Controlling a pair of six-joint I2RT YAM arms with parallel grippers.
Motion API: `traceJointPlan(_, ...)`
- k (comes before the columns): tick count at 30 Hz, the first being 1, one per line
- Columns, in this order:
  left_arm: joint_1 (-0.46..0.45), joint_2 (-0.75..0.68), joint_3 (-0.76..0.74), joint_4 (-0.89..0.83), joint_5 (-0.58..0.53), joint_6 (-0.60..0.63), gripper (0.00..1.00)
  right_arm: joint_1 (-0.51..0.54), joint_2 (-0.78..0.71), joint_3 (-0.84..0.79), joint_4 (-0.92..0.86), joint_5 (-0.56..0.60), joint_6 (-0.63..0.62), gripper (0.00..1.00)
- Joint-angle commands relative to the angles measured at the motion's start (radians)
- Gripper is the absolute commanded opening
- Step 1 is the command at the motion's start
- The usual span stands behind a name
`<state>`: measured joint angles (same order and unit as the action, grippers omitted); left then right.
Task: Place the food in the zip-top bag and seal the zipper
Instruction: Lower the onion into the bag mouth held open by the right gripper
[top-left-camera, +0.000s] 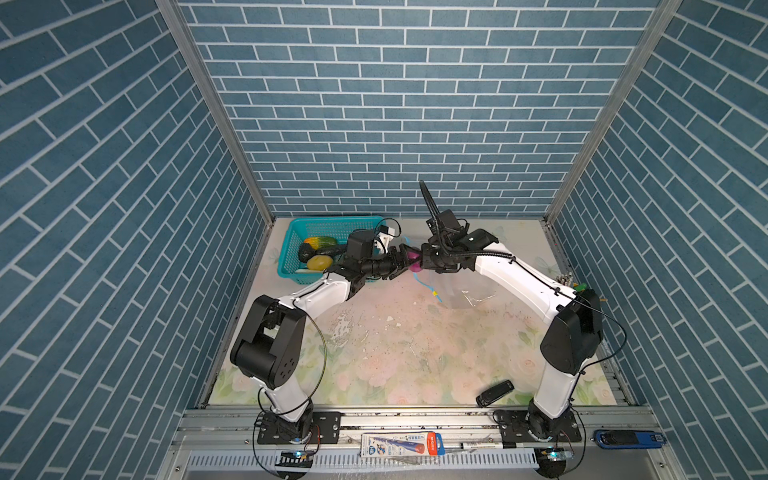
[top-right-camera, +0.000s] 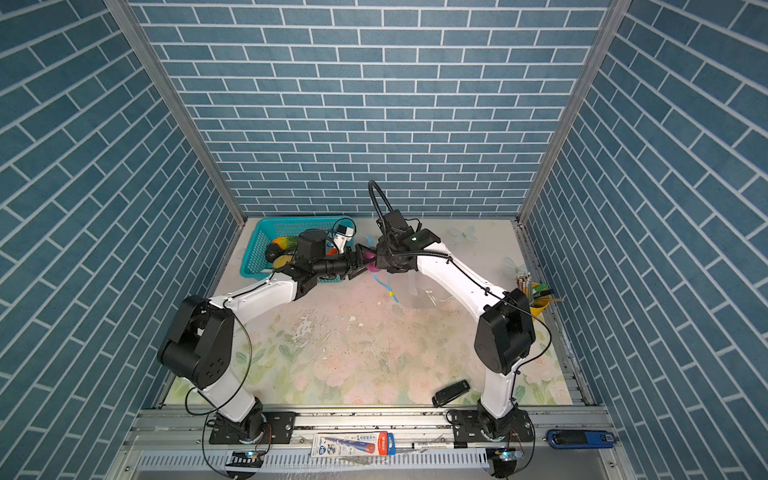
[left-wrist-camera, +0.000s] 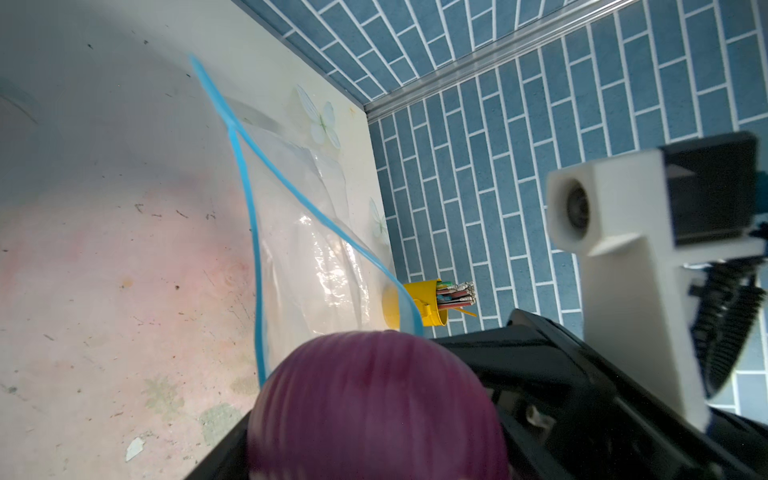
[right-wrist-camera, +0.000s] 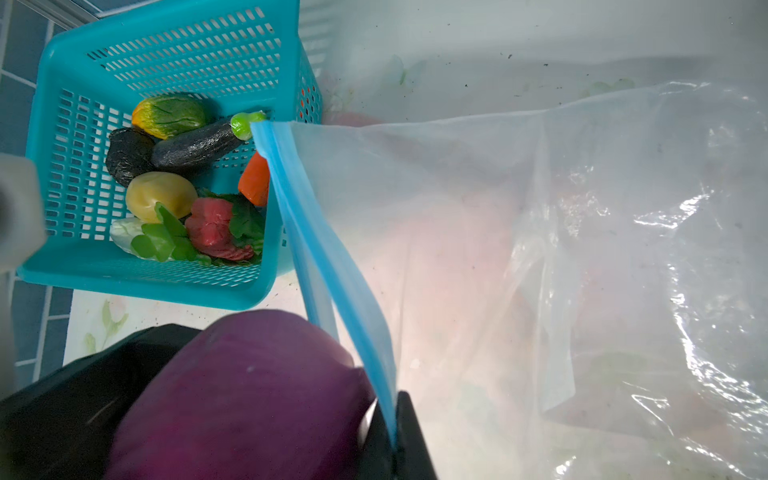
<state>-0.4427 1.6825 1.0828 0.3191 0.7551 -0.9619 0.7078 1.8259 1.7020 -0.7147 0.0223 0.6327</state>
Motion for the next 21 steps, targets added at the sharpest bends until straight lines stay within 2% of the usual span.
traceJointPlan(1,-0.002,-0.046,-0.028,0.102,0.028,-0.028,0.57,-0.005,-0.046,-0.027,0.015,-0.017,0.042,0.0)
traceJointPlan(6,-0.004,-0.041,-0.045,0.157,0.036,-0.059,0.57,-0.008,-0.051,-0.032,0.028,-0.03,0.05,0.0)
traceJointPlan(21,-0.011,0.012,-0.084,0.134,0.022,-0.027,0.57,-0.013,-0.079,-0.043,0.046,-0.055,0.065,0.0)
